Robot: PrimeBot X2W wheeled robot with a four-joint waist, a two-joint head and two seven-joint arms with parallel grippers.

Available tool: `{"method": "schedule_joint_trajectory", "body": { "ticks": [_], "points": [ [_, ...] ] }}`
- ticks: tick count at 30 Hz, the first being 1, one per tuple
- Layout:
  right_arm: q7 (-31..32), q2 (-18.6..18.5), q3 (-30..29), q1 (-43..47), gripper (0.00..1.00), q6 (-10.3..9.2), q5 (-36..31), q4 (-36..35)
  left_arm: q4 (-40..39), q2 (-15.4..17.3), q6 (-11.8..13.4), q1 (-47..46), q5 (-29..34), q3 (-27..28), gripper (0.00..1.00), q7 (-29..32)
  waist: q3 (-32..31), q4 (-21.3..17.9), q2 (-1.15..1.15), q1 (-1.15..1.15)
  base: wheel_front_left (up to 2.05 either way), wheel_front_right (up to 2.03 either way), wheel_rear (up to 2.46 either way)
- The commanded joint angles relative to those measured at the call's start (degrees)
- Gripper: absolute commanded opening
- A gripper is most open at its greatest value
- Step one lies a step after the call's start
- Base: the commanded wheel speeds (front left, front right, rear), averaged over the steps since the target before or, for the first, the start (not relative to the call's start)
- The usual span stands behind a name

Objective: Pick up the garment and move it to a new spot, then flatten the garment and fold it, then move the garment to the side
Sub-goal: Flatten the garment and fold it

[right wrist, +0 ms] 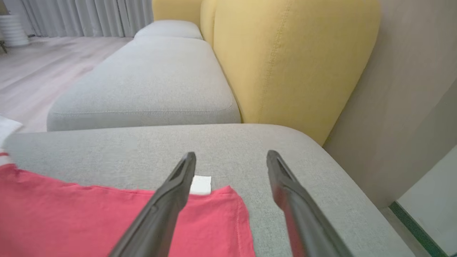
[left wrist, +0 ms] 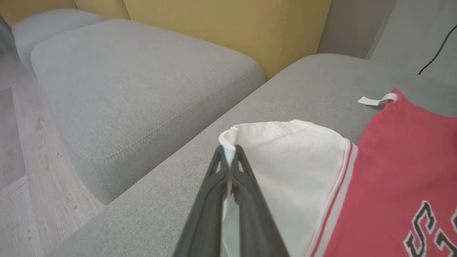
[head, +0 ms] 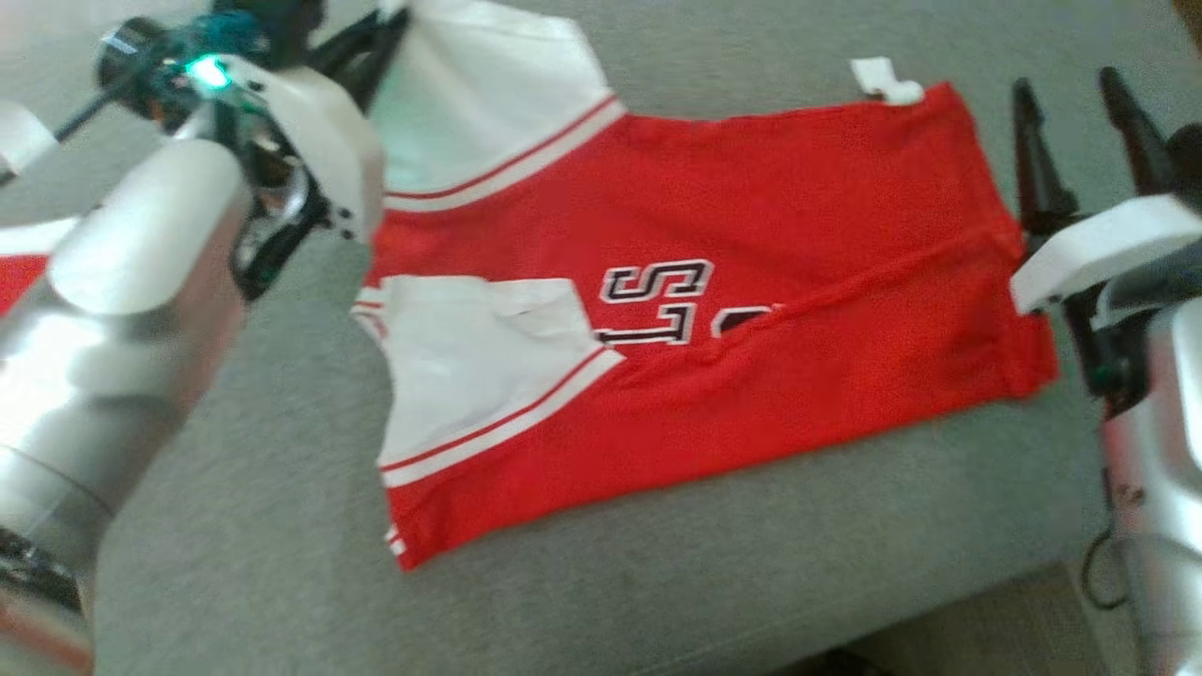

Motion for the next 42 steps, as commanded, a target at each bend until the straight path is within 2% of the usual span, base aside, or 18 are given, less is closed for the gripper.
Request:
{"method": "schedule_joint_trajectory", "body": {
  "ticks": [1,8,12,18,31,42],
  "points": [
    [1.46,-1.77,-0.05,-2.61,1.0,-0.04,-0.13,-0.01,-2.83,1.08,0.5,-1.74,0.64,1.47,0.0,-1.09,-1.0,4.08,0.0,0.0,0.0,0.0,0.0],
    [5.56,-7.6,0.25,-8.23,1.0,-0.04,-3.44,11.43,-12.32,1.55,3.23,1.11,1.57,0.72,0.0,-2.62,-0.02,9.13,0.0,0.0,0.0,0.0,0.0],
    [6.61,-8.57,0.04,-10.66,1.0,-0.04,-4.54,17.4,-16.4,2.98,5.2,2.65,1.75,0.82,0.0,-2.7,0.23,10.45,0.0,0.0,0.0,0.0,0.0],
    [7.03,-9.96,0.15,-13.37,1.0,-0.04,-6.66,25.39,-20.19,4.14,6.81,3.75,1.65,0.71,0.0,-1.89,0.49,11.6,0.0,0.0,0.0,0.0,0.0],
    [3.52,-9.49,0.77,-19.61,1.0,-0.04,-7.35,35.44,-24.47,4.92,8.92,3.57,1.67,0.64,0.0,-0.59,3.02,12.91,0.0,0.0,0.0,0.0,0.0],
    [3.23,-9.09,3.83,-21.95,1.0,-0.04,-5.36,40.76,-24.77,3.89,9.08,2.22,1.87,0.29,0.0,-0.26,4.81,14.37,0.0,0.0,0.0,0.0,0.0]
  ]
}}
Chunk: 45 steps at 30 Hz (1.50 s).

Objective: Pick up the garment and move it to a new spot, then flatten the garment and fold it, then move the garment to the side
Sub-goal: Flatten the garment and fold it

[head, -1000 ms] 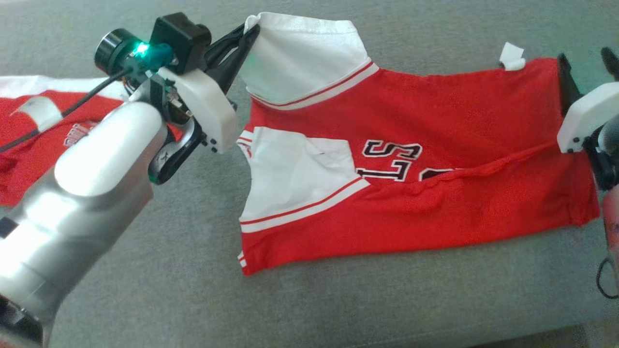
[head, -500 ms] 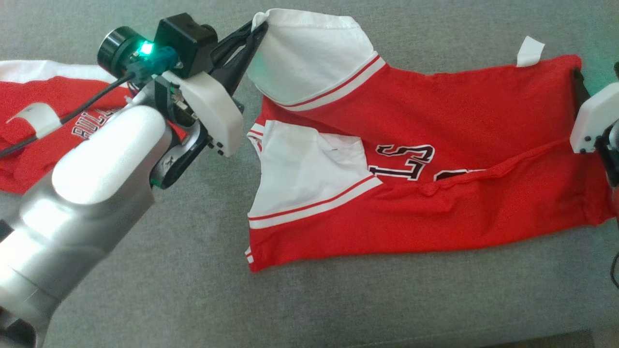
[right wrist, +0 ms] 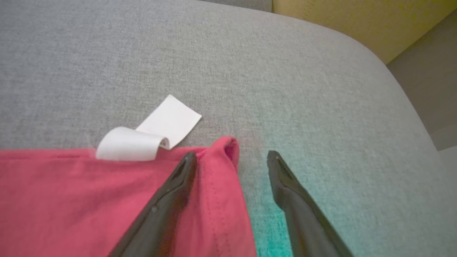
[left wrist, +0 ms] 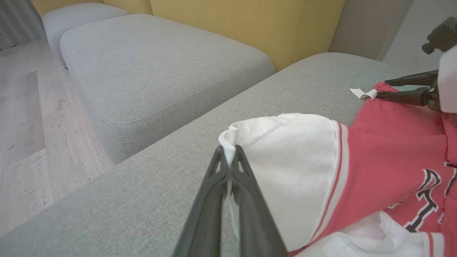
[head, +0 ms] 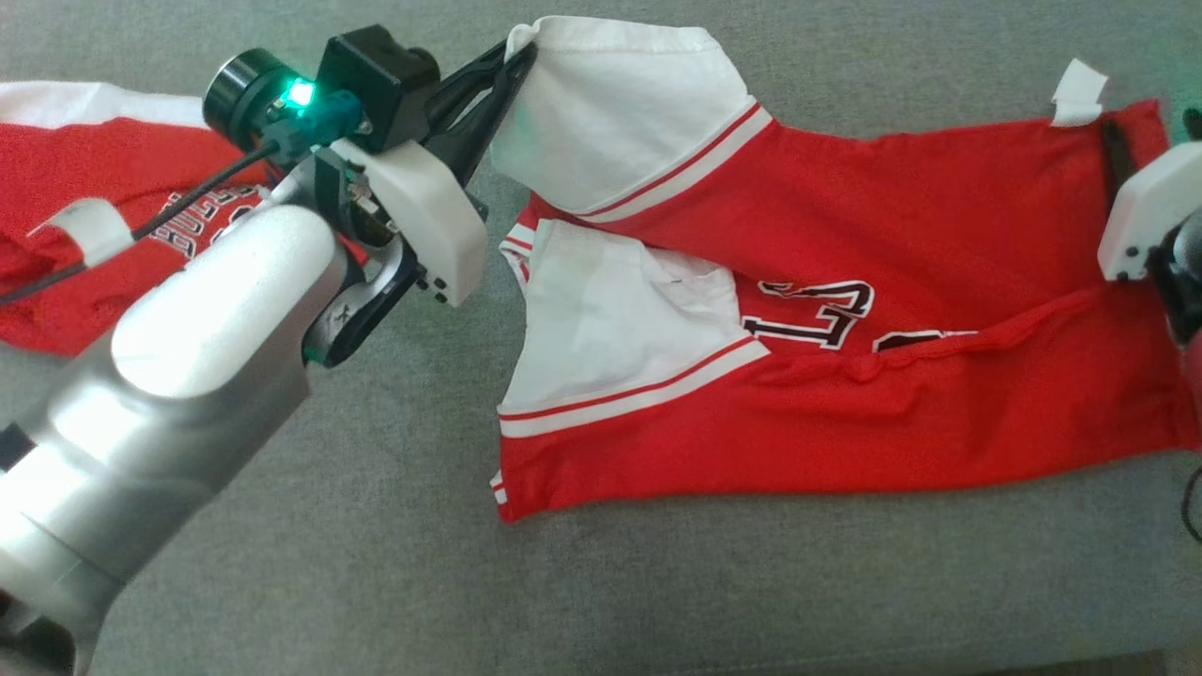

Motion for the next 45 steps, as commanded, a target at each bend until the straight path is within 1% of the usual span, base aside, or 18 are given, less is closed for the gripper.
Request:
{"method": "schedule_joint_trajectory", "body": {
  "ticks": [1,4,5,6,7,11,17,21,25,31,37,38,42,45],
  "points": [
    [-0.05,0.03,1.45,-0.84,1.0,-0.04,0.38,-0.59,-1.31,1.36,0.44,-3.34,0.64,2.26,0.0,0.14,0.23,0.21,0.0,0.0,0.0,0.0,0.0],
    [0.67,0.01,3.11,-1.18,1.0,-0.04,1.07,1.09,-1.0,1.15,0.43,-3.66,0.82,2.03,0.0,0.21,0.55,0.54,0.0,0.0,0.0,0.0,0.0],
    [1.05,0.06,3.78,-1.21,0.98,-0.04,1.4,1.69,-0.84,1.05,0.43,-3.72,0.83,1.97,0.0,0.2,0.6,0.65,0.0,0.0,0.0,0.0,0.0],
    [1.43,0.13,4.5,-1.21,0.56,-0.04,1.78,2.25,-0.65,0.96,0.43,-3.77,0.82,1.94,0.0,0.16,0.6,0.73,0.0,0.0,0.0,0.0,0.0],
    [1.7,0.18,5.24,-1.22,0.0,-0.04,2.19,2.72,-0.41,0.87,0.42,-3.79,0.78,1.93,0.0,0.1,0.55,0.78,0.0,0.0,0.0,0.0,0.0],
    [1.21,0.03,6.88,-1.79,0.0,-0.04,4.39,3.48,0.82,0.92,0.56,-3.79,0.92,1.87,0.0,-0.37,0.06,0.5,0.0,0.0,0.0,0.0,0.0],
    [-1.21,-0.44,7.95,-4.22,0.0,-0.04,7.56,2.63,3.61,1.63,0.68,-4.44,0.52,2.71,0.0,-1.03,-0.57,-0.81,0.0,0.0,0.0,0.0,0.0],
    [-3.41,-0.25,7.99,-6.55,0.0,-0.04,10.17,1.1,6.88,1.84,0.62,-6.25,0.58,3.55,0.0,-1.58,-0.29,-2.0,0.0,0.0,0.0,0.0,0.0],
    [-6.11,-0.02,8.36,-8.82,0.0,-0.04,12.6,-0.46,11.44,1.61,0.24,-9.38,2.15,3.46,0.0,-2.29,0.37,-3.22,0.0,0.0,0.0,0.0,0.0],
    [-10.37,0.59,8.55,-12.59,0.0,-0.04,14.86,-1.48,20.28,-0.45,-0.83,-15.39,4.76,3.26,0.0,-5.17,1.12,-4.71,0.0,0.0,0.0,0.0,0.0],
    [-15.55,1.28,8.09,-15.73,0.0,-0.04,15.2,-0.64,28.83,-4.29,-0.36,-20.66,7.24,3.64,0.0,-12.62,1.33,-5.28,0.0,0.0,0.0,0.0,0.0],
    [-15.55,1.28,8.09,-15.73,0.0,-0.04,15.2,-0.64,28.83,-4.29,-0.36,-20.66,7.24,3.64,0.0,-12.62,1.33,-5.28,0.0,0.0,0.0,0.0,0.0],
    [-16.88,1.92,8.96,-14.72,0.0,-0.04,15.46,0.71,33.03,-6.73,-2.2,-20.29,7.48,2.72,0.0,-15.73,0.38,-5.11,0.0,0.0,0.0,0.0,0.0],
    [-17.19,1.78,10.25,-13.04,0.0,-0.04,16.28,1.32,34.96,-7.46,-3.36,-19.08,7.48,2.1,0.0,-17.38,-0.62,-4.79,0.0,0.0,0.0,0.0,0.0]
  ]
}}
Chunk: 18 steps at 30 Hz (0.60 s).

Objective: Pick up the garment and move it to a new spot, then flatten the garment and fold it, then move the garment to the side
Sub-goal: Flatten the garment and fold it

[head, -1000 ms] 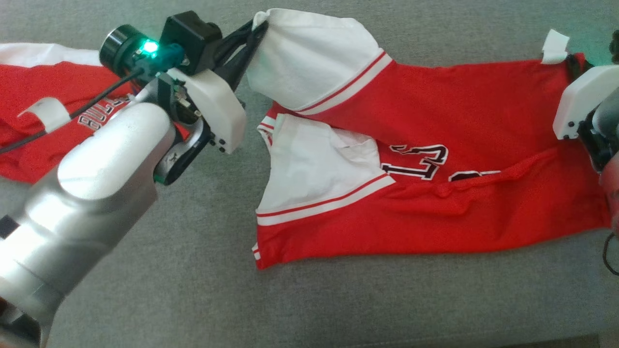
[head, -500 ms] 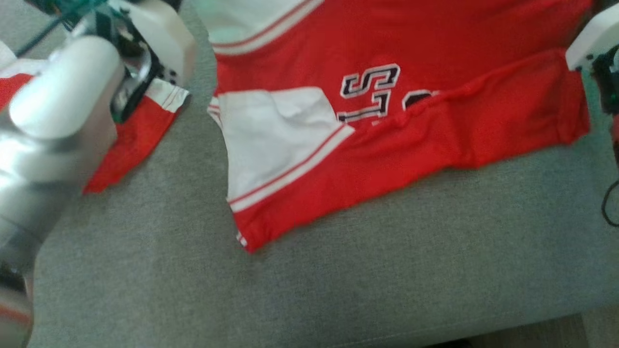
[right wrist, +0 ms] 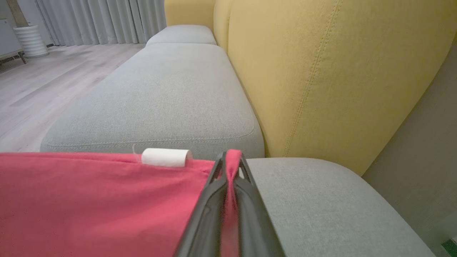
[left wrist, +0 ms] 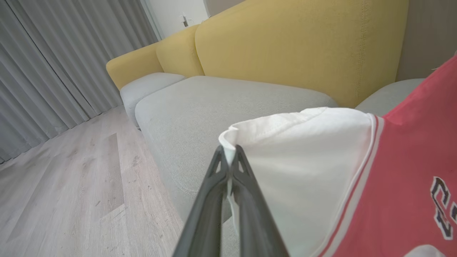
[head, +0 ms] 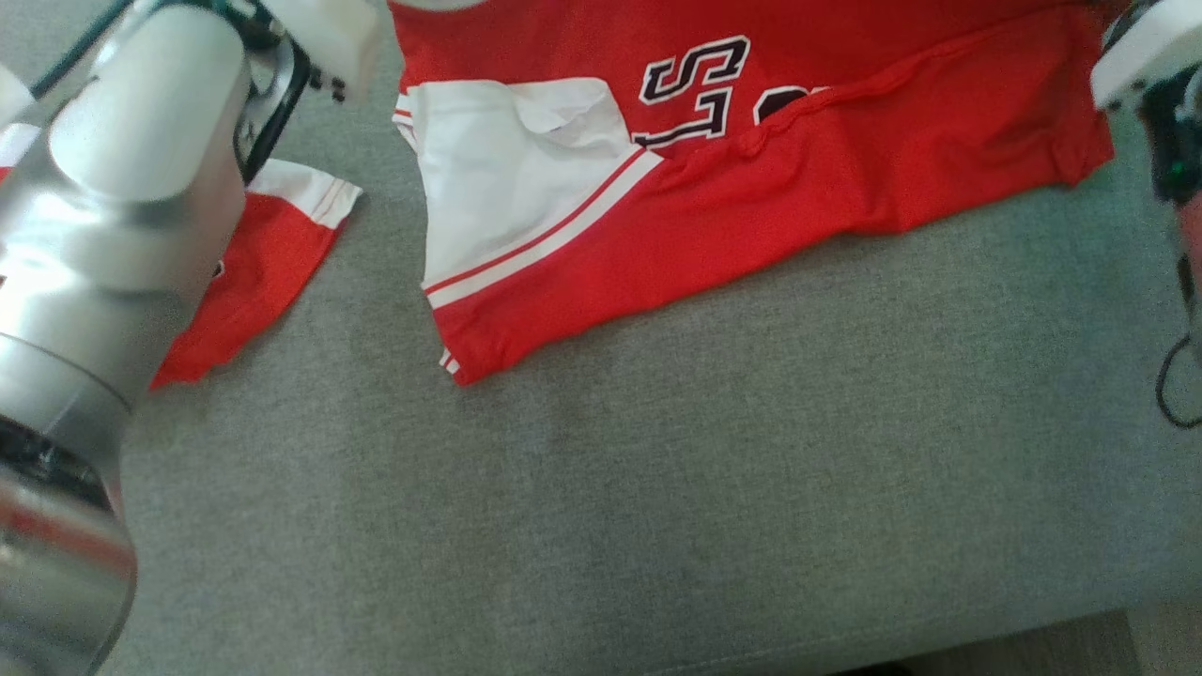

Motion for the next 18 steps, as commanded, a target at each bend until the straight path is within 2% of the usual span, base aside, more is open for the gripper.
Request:
{"method": "schedule_joint_trajectory", "body": {
  "ticks": [1,9,18],
  "points": [
    [-0.57,-0.19,1.02,1.35,0.0,-0.04,0.66,-1.15,-0.22,1.65,-0.26,-1.53,0.06,1.14,0.0,-0.67,-0.69,0.29,0.0,0.0,0.0,0.0,0.0],
    [2.59,-3.05,6.34,8.69,0.0,-0.04,7.27,-3.15,-1.46,2.16,-2.87,5.37,-1.36,-0.78,0.0,-1.58,-5.12,1.84,0.0,0.0,0.0,0.0,0.0],
    [11.28,-9.74,14.4,18.49,0.0,-0.04,15.97,-9.39,-11.88,5.67,-4.23,16.23,-4.26,-5.2,0.0,5.79,-9.5,3.55,0.0,0.0,0.0,0.0,0.0]
  ]
}}
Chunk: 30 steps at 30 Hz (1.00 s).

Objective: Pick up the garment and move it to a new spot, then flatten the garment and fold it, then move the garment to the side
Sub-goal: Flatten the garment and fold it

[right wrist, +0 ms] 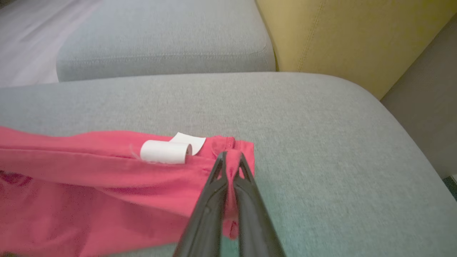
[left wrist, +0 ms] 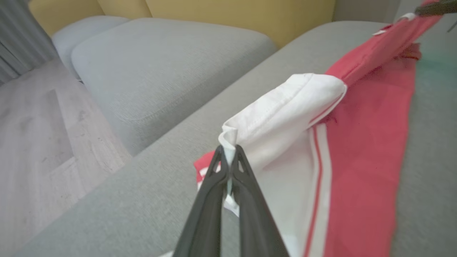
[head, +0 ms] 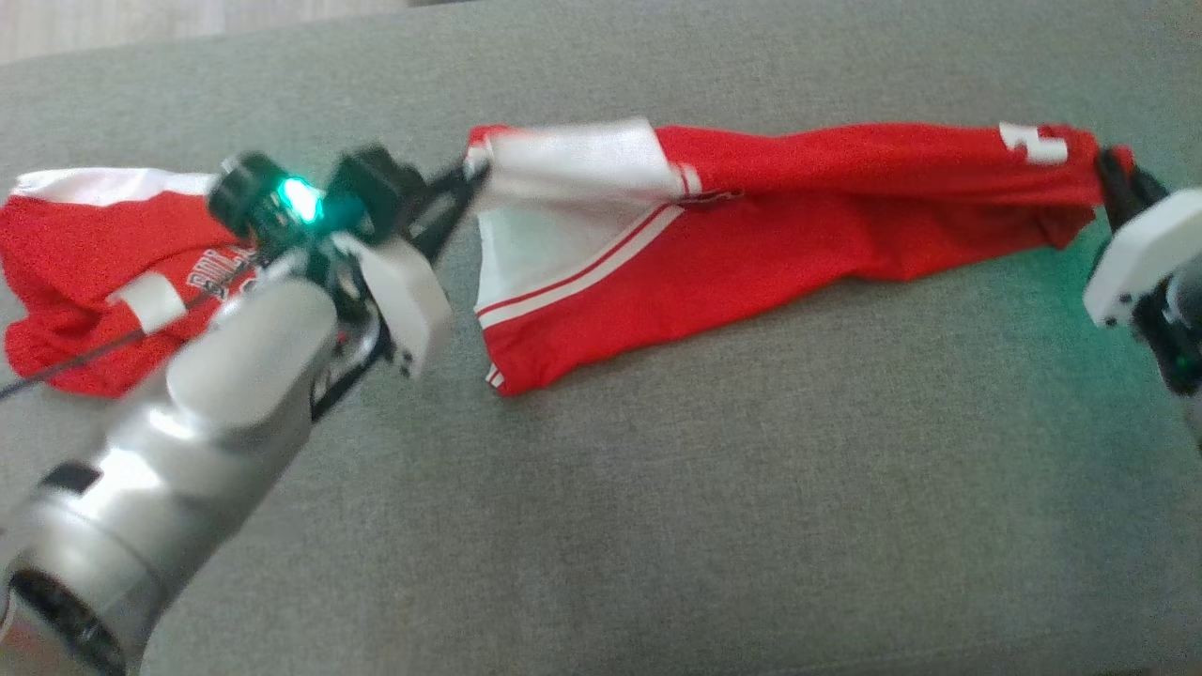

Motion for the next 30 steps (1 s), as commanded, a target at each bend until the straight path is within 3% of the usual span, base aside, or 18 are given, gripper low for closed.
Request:
{"method": "schedule_joint_trajectory", "body": {
  "ticks": [1,7,19,20,21,23,24,30],
  "points": [
    [0.59,-2.19,1.26,0.91,0.0,-0.04,0.76,-1.98,-2.39,2.7,-0.09,-1.57,-0.39,1.4,0.0,0.78,-0.65,0.56,0.0,0.01,0.0,0.0,0.0],
    [3.11,-5.23,4.45,3.61,0.0,-0.04,3.29,-3.64,-11.05,6.14,1.89,2.8,-1.25,-0.52,0.0,6.41,-0.78,1.01,0.0,0.01,0.0,0.0,0.0],
    [3.31,-5.98,10.15,2.62,0.0,-0.04,2.24,-3.02,-20.29,9.52,4.33,5.56,-1.97,-2.7,0.0,14.09,1.55,0.42,0.0,0.01,0.0,0.0,0.0],
    [3.31,-5.98,10.53,2.48,0.04,-0.04,1.92,-2.54,-20.63,9.61,4.45,5.73,-2.01,-2.8,0.0,14.36,1.57,0.35,0.0,0.01,0.0,0.0,0.0],
    [3.1,-5.9,10.78,2.35,1.0,-0.04,1.69,-2.11,-20.9,9.7,4.65,5.91,-2.03,-2.87,0.0,14.54,1.55,0.26,0.0,0.01,0.0,0.0,0.0],
    [3.34,-5.38,10.82,2.29,1.0,-0.04,2.16,-1.07,-21.36,9.85,5.12,6.23,-1.73,-3.03,0.96,14.5,1.31,0.02,0.0,0.01,0.0,0.0,0.0],
    [3.44,-5.17,10.99,2.3,1.0,-0.04,2.38,-0.81,-21.48,9.86,5.47,6.52,-1.76,-3.01,1.0,14.34,1.07,-0.17,0.0,0.01,0.0,0.0,0.0],
    [-0.14,-5.07,8.42,1.45,1.0,-0.04,5.83,-0.72,-21.91,8.93,9.36,8.23,-3.66,0.19,1.0,10.23,-1.27,-1.2,0.0,0.01,0.0,0.0,0.0]
  ]
}}
